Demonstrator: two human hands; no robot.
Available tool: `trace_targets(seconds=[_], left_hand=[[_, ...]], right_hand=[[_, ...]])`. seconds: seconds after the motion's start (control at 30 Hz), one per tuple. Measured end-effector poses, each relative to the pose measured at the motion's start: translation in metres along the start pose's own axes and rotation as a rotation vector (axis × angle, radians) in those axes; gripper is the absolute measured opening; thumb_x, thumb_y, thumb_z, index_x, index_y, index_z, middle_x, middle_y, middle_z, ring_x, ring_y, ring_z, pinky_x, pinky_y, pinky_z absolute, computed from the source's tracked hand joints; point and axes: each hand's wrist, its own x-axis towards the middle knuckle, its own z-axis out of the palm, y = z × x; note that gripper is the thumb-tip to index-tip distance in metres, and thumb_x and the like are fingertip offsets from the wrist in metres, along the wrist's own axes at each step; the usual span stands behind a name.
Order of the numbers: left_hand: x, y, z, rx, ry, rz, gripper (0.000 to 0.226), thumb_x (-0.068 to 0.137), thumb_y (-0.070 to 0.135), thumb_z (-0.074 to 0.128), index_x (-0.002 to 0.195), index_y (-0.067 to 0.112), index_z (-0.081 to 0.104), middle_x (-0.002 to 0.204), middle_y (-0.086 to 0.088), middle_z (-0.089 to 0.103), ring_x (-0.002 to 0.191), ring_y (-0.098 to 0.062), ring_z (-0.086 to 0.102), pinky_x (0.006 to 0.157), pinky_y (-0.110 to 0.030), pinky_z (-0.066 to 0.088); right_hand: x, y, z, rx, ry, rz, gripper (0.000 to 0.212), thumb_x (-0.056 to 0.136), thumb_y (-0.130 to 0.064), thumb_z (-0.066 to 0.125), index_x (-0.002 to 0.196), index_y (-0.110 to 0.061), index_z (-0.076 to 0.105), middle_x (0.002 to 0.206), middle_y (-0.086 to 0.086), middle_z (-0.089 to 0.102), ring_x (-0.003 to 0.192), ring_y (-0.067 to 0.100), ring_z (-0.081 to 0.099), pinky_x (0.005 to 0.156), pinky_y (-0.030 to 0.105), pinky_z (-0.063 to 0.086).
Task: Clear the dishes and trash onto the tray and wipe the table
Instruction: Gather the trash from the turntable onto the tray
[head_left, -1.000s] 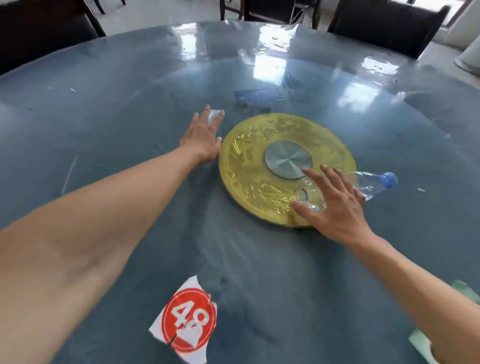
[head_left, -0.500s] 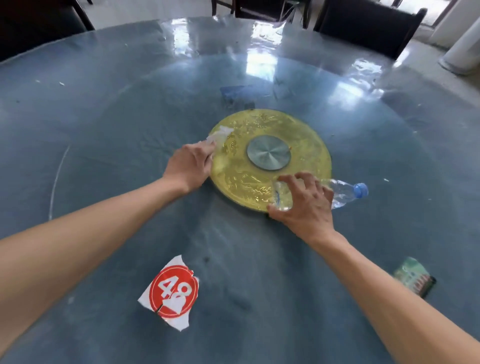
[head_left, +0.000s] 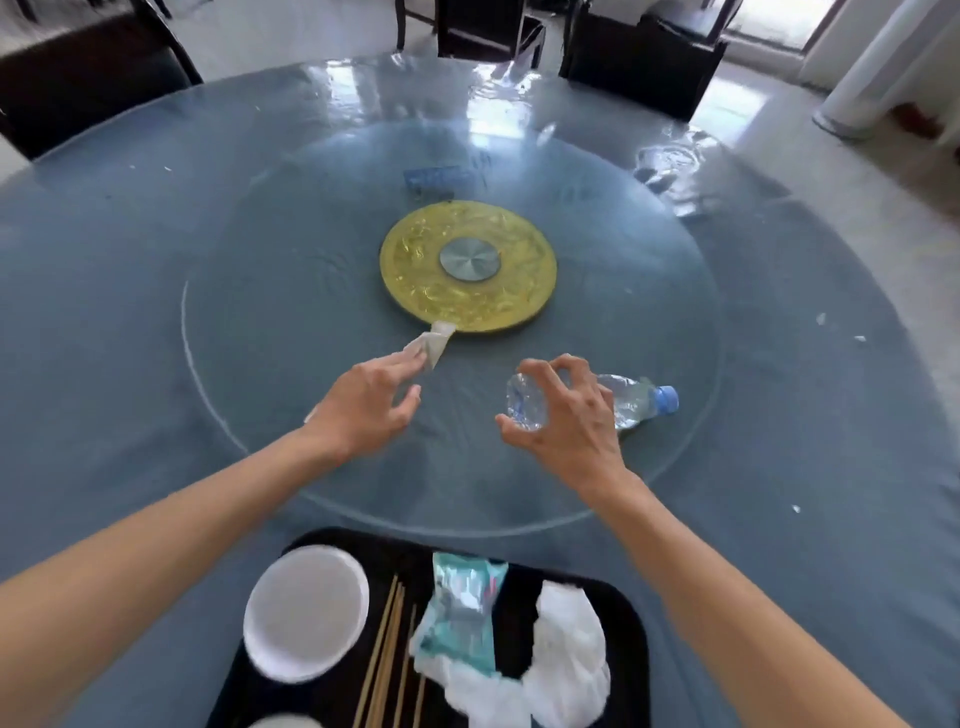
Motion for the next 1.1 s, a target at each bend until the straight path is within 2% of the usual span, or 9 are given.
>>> trace_targets(seconds=[0.07,0.13,0.3,0.4,0.53,0.7,0.8,0.9,1.1], left_hand=[[-0.032,0.025,0.007,-0.01,-0.02,0.007,0.052,0.096,0.016,0.061,0.147,0.016,0.052,0.157,0.006,0.042,0.133,-0.021,0.055,0.109,-0.021,0.034],[-0.065,0.046,0.016,-0.043,-0.06,0.032,0.055,0.096,0.018,0.059,0.149,0.012,0.049,0.159,0.002,0.04,0.142,-0.018,0.046,0.118,-0.027,0.033],[-0.156,0.079,0.044,-0.064,-0.153,0.05,0.061,0.097,0.025,0.054,0.155,0.014,0.04,0.162,0.002,0.035,0.148,-0.016,0.037,0.121,-0.036,0.033],[-0.213,0.086,0.062,-0.045,-0.23,0.071,0.061,0.1,0.023,0.056,0.156,0.015,0.036,0.163,0.003,0.033,0.152,-0.017,0.027,0.126,-0.035,0.022],[-0.282,0.074,0.079,-0.042,-0.238,0.044,0.061,0.1,0.027,0.054,0.157,0.018,0.034,0.16,0.014,0.023,0.154,-0.015,0.019,0.123,-0.023,0.009],[-0.368,0.064,0.107,-0.068,-0.268,-0.041,0.06,0.101,0.029,0.054,0.157,0.021,0.034,0.162,0.015,0.026,0.154,-0.013,0.018,0.119,-0.021,0.016],[-0.395,0.067,0.125,0.031,-0.373,-0.036,0.064,0.1,0.041,0.038,0.159,0.018,0.029,0.166,0.009,0.024,0.156,-0.018,0.013,0.123,-0.029,0.017],[-0.397,0.071,0.14,0.107,-0.357,-0.025,0.079,0.091,0.053,0.015,0.158,0.015,0.032,0.166,0.003,0.027,0.157,-0.024,0.012,0.123,-0.036,0.019],[-0.388,0.074,0.159,0.198,-0.373,-0.083,0.083,0.088,0.056,-0.002,0.161,0.025,0.021,0.17,0.007,0.013,0.157,-0.024,-0.004,0.125,-0.046,0.014]], right_hand=[[-0.035,-0.002,-0.015,0.018,0.002,-0.008,0.063,0.07,-0.055,0.082,0.125,-0.032,0.062,0.129,0.007,0.053,0.116,0.03,0.059,0.098,0.044,0.044],[-0.07,-0.002,-0.025,0.022,0.017,-0.028,0.063,0.07,-0.054,0.083,0.125,-0.03,0.064,0.128,0.008,0.054,0.115,0.031,0.059,0.095,0.046,0.048],[-0.168,-0.001,-0.032,-0.026,-0.007,-0.082,0.066,0.071,-0.06,0.077,0.126,-0.028,0.061,0.126,0.01,0.055,0.111,0.032,0.06,0.089,0.046,0.051],[-0.233,-0.004,-0.025,-0.021,-0.004,-0.069,0.067,0.069,-0.067,0.064,0.124,-0.029,0.062,0.125,0.009,0.056,0.111,0.031,0.062,0.088,0.047,0.054],[-0.319,-0.017,-0.012,0.003,0.0,-0.018,0.062,0.068,-0.06,0.071,0.122,-0.032,0.063,0.125,0.004,0.056,0.11,0.026,0.061,0.089,0.042,0.055],[-0.418,-0.029,0.017,-0.005,-0.119,0.004,0.065,0.067,-0.061,0.072,0.125,-0.033,0.063,0.13,0.006,0.057,0.115,0.024,0.061,0.093,0.039,0.055],[-0.445,-0.026,0.037,-0.056,-0.23,-0.058,0.068,0.066,-0.06,0.072,0.128,-0.034,0.061,0.135,0.008,0.058,0.126,0.028,0.06,0.096,0.046,0.057],[-0.449,-0.018,0.052,-0.104,-0.303,-0.131,0.071,0.066,-0.06,0.076,0.131,-0.036,0.059,0.141,0.008,0.058,0.137,0.027,0.055,0.101,0.046,0.055],[-0.441,-0.001,0.073,-0.149,-0.343,-0.222,0.077,0.066,-0.057,0.085,0.136,-0.038,0.058,0.153,0.004,0.053,0.145,0.025,0.047,0.108,0.042,0.045]])
